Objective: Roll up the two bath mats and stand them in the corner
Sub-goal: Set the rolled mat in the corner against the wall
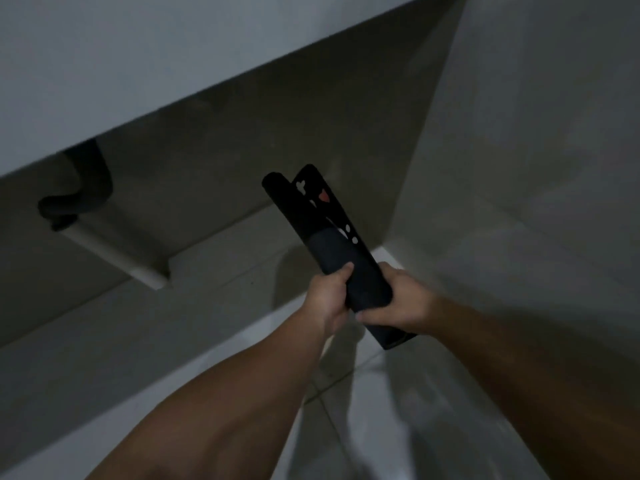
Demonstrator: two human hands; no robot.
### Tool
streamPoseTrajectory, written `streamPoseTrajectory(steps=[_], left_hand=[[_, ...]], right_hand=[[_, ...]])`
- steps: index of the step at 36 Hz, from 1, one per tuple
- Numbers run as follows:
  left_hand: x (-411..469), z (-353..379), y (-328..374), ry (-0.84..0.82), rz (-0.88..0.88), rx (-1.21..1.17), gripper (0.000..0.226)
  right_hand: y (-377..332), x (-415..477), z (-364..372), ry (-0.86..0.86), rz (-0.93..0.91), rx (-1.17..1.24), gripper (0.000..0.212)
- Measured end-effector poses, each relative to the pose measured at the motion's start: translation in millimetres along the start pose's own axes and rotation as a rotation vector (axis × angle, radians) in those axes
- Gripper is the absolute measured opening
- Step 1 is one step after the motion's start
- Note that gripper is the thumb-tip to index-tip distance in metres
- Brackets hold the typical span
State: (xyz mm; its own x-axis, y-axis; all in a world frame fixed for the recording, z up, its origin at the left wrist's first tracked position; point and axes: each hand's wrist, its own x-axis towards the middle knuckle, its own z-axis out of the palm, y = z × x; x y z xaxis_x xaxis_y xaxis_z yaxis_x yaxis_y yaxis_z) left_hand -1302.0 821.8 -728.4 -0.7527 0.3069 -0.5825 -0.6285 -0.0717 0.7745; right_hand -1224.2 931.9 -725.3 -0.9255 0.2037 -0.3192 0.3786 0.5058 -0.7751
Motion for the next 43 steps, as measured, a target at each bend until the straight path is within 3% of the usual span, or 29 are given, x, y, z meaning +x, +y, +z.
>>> streamPoseTrajectory(steps=[3, 6, 12, 18, 23, 29, 32, 34, 40, 43], left_hand=[[27, 10, -10, 0.063, 0.006, 0.048, 0.026], [63, 12, -24, 0.094, 0.058, 0.191, 0.039], [134, 19, -42, 0.086, 0.030, 0.464, 0.055], [185, 33, -63, 0.080, 0.024, 0.615, 0.057], [217, 47, -69, 0.095, 0.118, 0.808, 0.061], [224, 54, -67, 0.100, 0.213, 1.067, 0.066], [230, 59, -70, 0.089, 0.244, 1.028, 0.062], [231, 59, -72, 0.096, 0.213, 0.965, 0.059], [224, 40, -89, 0.122, 0.134, 0.752, 0.072], [220, 35, -89, 0.152, 0.131, 0.751, 0.061]], right_hand=[[11, 11, 9, 0.136, 0.070, -0.256, 0.074], [28, 34, 25, 0.209, 0.073, -0.359, 0.058], [70, 88, 34, 0.169, 0.124, -0.298, 0.059], [108, 125, 29, 0.203, 0.130, -0.280, 0.033], [128, 147, 35, 0.301, 0.215, -0.519, 0.053], [131, 133, 61, 0.285, 0.252, -0.845, 0.070], [129, 135, 58, 0.313, 0.259, -0.672, 0.056], [132, 140, 53, 0.326, 0.263, -0.614, 0.059], [135, 127, 54, 0.227, 0.259, -0.618, 0.061], [140, 115, 58, 0.221, 0.251, -0.625, 0.063]])
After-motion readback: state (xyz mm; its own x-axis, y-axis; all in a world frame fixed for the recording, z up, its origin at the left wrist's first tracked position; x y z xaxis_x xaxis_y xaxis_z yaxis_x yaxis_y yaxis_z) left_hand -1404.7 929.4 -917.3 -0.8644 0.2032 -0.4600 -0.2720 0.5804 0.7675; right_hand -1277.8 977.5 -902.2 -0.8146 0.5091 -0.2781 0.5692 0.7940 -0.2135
